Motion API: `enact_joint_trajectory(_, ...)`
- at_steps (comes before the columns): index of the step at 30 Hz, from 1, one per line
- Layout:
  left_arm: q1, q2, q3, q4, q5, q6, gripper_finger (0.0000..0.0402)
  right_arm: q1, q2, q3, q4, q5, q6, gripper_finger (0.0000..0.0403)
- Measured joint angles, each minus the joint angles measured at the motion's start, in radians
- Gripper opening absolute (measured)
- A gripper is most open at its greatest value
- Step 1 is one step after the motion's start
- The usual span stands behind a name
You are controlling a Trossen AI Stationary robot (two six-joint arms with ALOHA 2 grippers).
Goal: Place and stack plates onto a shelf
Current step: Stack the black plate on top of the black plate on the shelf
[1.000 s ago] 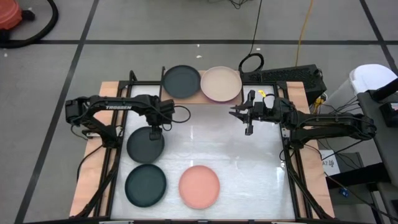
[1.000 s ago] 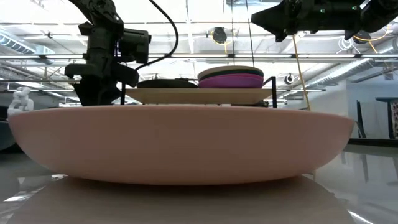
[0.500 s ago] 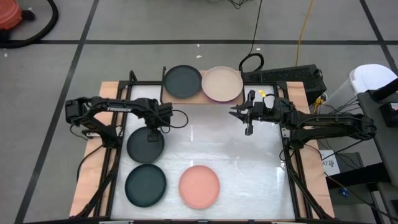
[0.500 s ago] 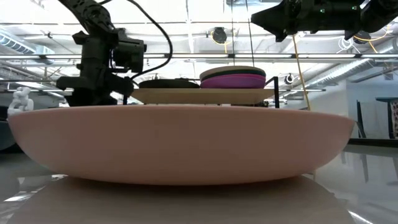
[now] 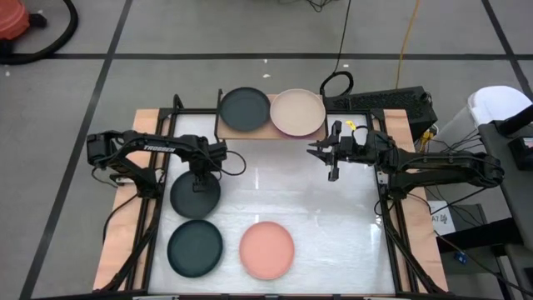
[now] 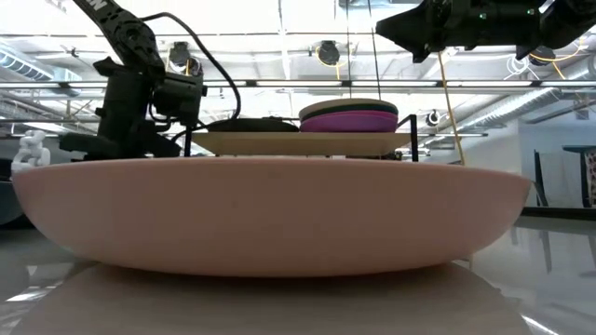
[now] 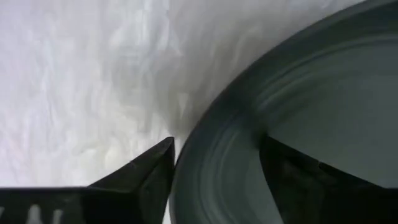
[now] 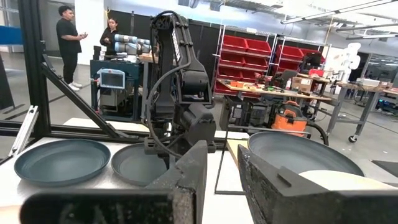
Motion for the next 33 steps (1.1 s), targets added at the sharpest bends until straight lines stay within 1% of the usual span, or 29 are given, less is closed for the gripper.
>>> enact_joint_trajectory(3, 0.001, 0.000, 0.000, 0.003, -0.011, -0.013, 0.0192, 0.000, 0.000, 0.000, 0.000, 0.000, 0.000, 0.0075)
enact_joint_trajectory(7, 0.008, 0.000, 0.000, -0.004, -0.011, -0.018, 0.0108, 0.000, 0.000, 0.000, 0.000, 0.000, 0.000, 0.0075)
enact_joint_trajectory(10, 0.008, -0.001, 0.005, -0.022, 0.006, -0.013, 0.0053, 0.000, 0.000, 0.000, 0.000, 0.000, 0.000, 0.0075)
enact_joint_trajectory(13, 0.008, 0.000, 0.033, -0.072, 0.015, -0.011, 0.0016, 0.000, 0.000, 0.000, 0.001, 0.000, 0.001, 0.0075)
enact_joint_trajectory(17, 0.007, -0.009, 0.095, -0.133, 0.000, -0.018, 0.0013, 0.000, 0.000, 0.000, 0.003, 0.000, 0.001, 0.0075)
enact_joint_trajectory(22, 0.007, -0.024, 0.222, -0.242, -0.028, -0.017, 0.0010, 0.000, 0.000, 0.000, 0.004, 0.000, 0.001, 0.0075)
enact_joint_trajectory(25, 0.006, -0.022, 0.329, -0.351, -0.048, -0.001, 0.0010, 0.000, 0.000, 0.000, 0.001, 0.000, 0.001, 0.0075)
enact_joint_trajectory(28, 0.005, -0.023, 0.451, -0.445, -0.043, 0.026, 0.0010, 0.000, 0.000, 0.000, 0.000, 0.000, 0.001, 0.0075)
enact_joint_trajectory(31, 0.009, -0.023, 0.584, -0.494, -0.037, 0.057, 0.0010, 0.000, 0.000, 0.000, 0.000, 0.000, 0.001, 0.0075)
enact_joint_trajectory(33, 0.020, -0.023, 0.678, -0.503, -0.055, 0.080, 0.0010, 0.000, 0.000, 0.000, 0.000, 0.000, 0.001, 0.0075)
